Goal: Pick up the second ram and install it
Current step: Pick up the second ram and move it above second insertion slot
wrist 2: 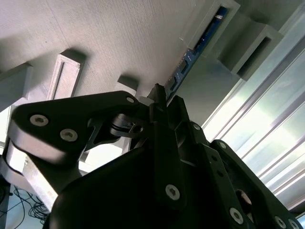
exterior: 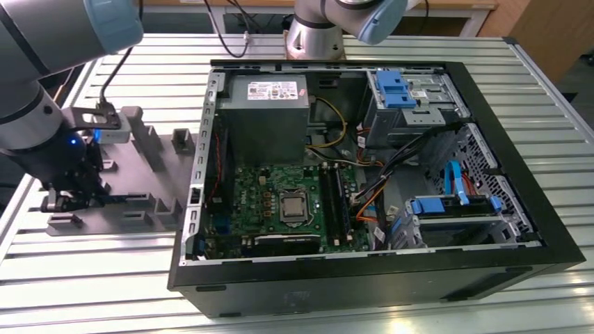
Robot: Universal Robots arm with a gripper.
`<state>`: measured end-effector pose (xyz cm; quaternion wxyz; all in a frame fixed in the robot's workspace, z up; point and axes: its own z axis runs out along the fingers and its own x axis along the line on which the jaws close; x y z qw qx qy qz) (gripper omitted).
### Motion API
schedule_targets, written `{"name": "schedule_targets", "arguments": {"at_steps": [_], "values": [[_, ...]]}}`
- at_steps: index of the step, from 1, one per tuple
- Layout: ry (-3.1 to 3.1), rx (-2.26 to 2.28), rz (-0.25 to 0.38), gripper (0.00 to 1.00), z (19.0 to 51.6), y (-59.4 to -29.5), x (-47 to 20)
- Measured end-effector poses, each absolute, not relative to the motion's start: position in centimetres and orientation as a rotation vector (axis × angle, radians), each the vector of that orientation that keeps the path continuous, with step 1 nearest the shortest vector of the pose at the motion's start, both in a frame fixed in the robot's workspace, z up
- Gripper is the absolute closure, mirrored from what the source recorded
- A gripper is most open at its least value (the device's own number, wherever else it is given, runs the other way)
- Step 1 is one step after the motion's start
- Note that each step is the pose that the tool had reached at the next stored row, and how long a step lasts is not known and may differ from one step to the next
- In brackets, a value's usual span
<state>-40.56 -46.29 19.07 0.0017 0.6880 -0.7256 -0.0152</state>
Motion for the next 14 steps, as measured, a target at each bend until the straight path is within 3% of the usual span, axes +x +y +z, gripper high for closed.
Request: {"name": "schedule_targets", "arguments": {"at_steps": [14], "values": [[-2.277,2.159,-0.048,0.75,18.82,-46.15,-40.49]]}}
